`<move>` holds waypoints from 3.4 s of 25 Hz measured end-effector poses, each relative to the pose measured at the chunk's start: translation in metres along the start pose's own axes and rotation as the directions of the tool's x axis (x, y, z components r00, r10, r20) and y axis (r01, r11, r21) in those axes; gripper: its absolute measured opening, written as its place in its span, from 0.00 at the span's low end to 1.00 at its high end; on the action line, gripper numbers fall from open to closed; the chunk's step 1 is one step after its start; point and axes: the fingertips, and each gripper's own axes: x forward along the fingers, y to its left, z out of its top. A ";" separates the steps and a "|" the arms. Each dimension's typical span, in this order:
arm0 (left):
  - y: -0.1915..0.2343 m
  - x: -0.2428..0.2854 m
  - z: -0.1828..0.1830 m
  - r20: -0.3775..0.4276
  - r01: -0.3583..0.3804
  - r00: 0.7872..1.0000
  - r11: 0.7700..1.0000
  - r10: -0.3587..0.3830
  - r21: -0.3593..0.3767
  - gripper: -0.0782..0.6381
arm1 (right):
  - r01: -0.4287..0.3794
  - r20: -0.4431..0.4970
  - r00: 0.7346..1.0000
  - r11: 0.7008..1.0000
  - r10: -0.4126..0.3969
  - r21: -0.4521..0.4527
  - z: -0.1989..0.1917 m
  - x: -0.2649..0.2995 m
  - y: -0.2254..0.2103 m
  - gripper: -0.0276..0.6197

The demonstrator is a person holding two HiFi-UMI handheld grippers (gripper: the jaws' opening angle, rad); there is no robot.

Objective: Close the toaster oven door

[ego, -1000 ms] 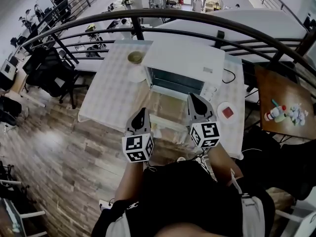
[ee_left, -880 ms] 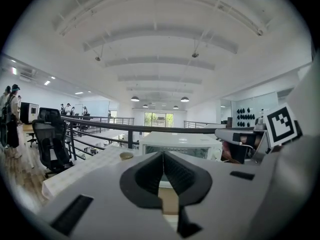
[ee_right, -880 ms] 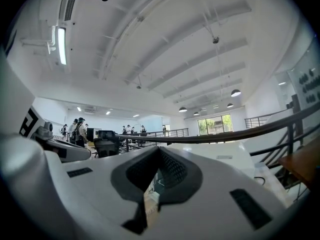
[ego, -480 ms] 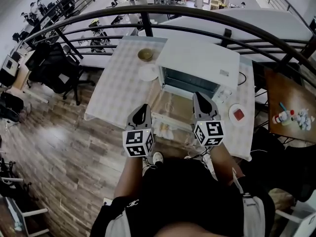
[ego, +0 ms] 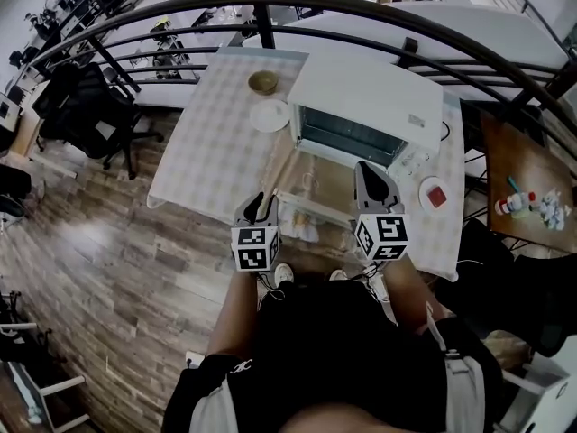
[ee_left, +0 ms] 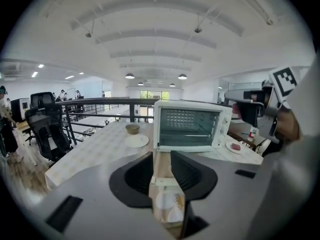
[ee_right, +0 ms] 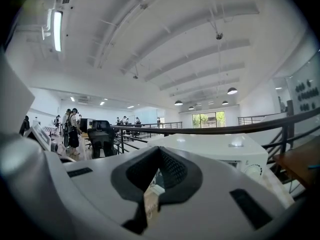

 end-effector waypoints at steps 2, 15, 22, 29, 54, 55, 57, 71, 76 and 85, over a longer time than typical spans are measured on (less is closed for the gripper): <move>0.002 0.008 -0.017 -0.046 0.006 0.999 1.000 -0.006 0.017 0.26 | 0.008 -0.006 1.000 1.000 -0.008 -0.003 -0.001 0.000 0.000 0.03; 0.005 0.059 -0.104 -0.241 0.083 0.968 0.996 -0.074 0.028 0.27 | 0.141 -0.049 0.989 0.989 -0.142 -0.034 -0.013 -0.028 -0.036 0.03; 0.012 0.083 -0.133 -0.258 0.101 0.960 0.994 -0.105 -0.029 0.28 | 0.241 -0.072 0.967 0.969 -0.244 -0.048 -0.017 -0.050 -0.058 0.03; 0.008 0.103 -0.140 -0.270 0.138 0.953 0.990 -0.139 -0.022 0.29 | 0.336 -0.078 0.938 0.941 -0.339 -0.051 -0.018 -0.073 -0.077 0.03; -0.008 0.102 -0.041 -0.100 0.146 0.985 0.989 -0.143 0.031 0.23 | 0.393 -0.022 0.920 0.919 -0.392 0.035 -0.013 -0.093 -0.095 0.03; -0.008 0.102 -0.035 -0.096 0.149 0.985 0.988 -0.145 0.042 0.23 | 0.394 -0.018 0.919 0.918 -0.393 0.043 -0.014 -0.093 -0.096 0.03; -0.010 0.102 -0.021 -0.088 0.153 0.985 0.986 -0.147 0.062 0.23 | 0.400 -0.013 0.916 0.915 -0.400 0.058 -0.015 -0.095 -0.099 0.03; -0.015 0.119 0.064 0.024 0.177 0.984 0.982 -0.176 -0.067 0.23 | 0.464 0.030 0.882 0.879 -0.470 0.114 -0.006 -0.129 -0.121 0.03; -0.015 0.134 0.088 0.024 0.226 0.974 0.965 -0.225 -0.131 0.24 | 0.488 0.042 0.868 0.865 -0.496 0.117 -0.004 -0.137 -0.130 0.03; -0.020 0.166 0.126 0.035 0.240 0.971 0.958 -0.237 -0.157 0.25 | 0.507 0.055 0.856 0.856 -0.514 0.105 0.005 -0.142 -0.140 0.03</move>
